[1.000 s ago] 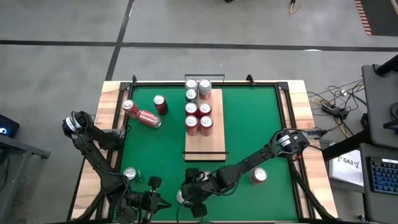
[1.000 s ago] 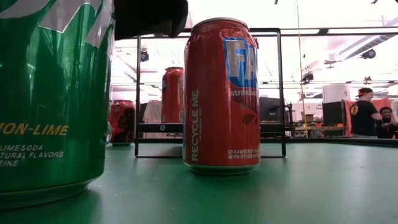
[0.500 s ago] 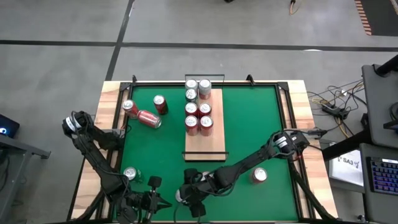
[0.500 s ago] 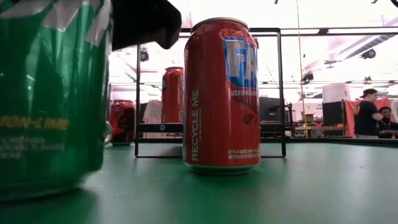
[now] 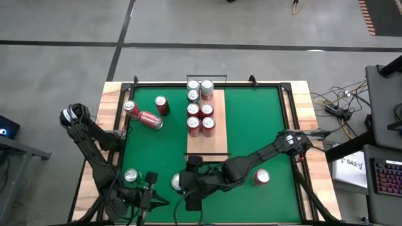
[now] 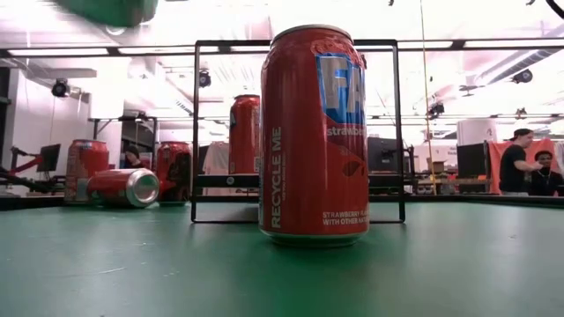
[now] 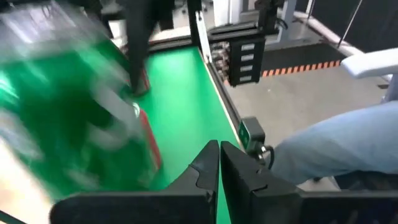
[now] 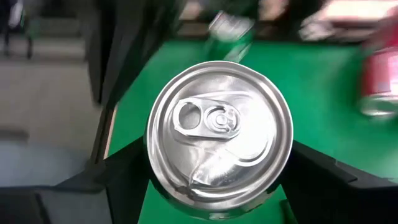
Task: Place canned beverage on shelf
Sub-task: Put the green soda can on the shelf and aligned with the other green soda can
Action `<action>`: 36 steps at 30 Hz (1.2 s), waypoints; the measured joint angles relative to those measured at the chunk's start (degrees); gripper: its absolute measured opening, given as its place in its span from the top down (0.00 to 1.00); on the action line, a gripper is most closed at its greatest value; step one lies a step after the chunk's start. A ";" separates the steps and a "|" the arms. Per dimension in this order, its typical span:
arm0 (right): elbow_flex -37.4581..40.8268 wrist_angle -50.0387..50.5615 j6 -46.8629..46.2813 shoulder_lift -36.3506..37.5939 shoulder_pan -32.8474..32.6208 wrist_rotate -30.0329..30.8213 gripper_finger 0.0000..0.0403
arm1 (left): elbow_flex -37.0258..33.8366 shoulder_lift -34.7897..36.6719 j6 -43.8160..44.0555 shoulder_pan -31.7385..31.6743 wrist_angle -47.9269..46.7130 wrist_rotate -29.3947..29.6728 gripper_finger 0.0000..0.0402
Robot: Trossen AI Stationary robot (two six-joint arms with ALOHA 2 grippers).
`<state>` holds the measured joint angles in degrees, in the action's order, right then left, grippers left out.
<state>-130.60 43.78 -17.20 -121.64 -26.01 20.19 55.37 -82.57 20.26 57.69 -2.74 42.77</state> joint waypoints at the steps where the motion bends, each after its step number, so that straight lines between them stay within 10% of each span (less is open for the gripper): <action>1: -2.19 1.69 -1.16 0.28 0.08 2.49 0.29 | 0.00 0.57 -1.20 -0.02 0.04 0.28 1.00; 12: -0.60 11.61 -7.03 14.58 9.64 7.19 0.29 | -0.02 8.93 -26.01 -7.48 -0.41 0.47 1.00; 18: -0.49 18.36 -6.79 18.85 17.51 6.96 0.29 | -1.10 14.14 -37.57 -17.49 -0.85 -8.94 1.00; 28: 0.12 28.82 -4.75 19.58 31.17 6.79 0.29 | -8.90 21.72 -42.75 -37.86 4.61 -28.86 1.00; 36: 4.38 30.63 -4.67 20.77 38.15 6.13 0.29 | -17.87 27.60 -45.96 -45.12 15.71 -29.89 1.00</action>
<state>-126.22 74.41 -21.87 -100.87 12.14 26.32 37.50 -54.97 -25.71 12.57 12.97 12.88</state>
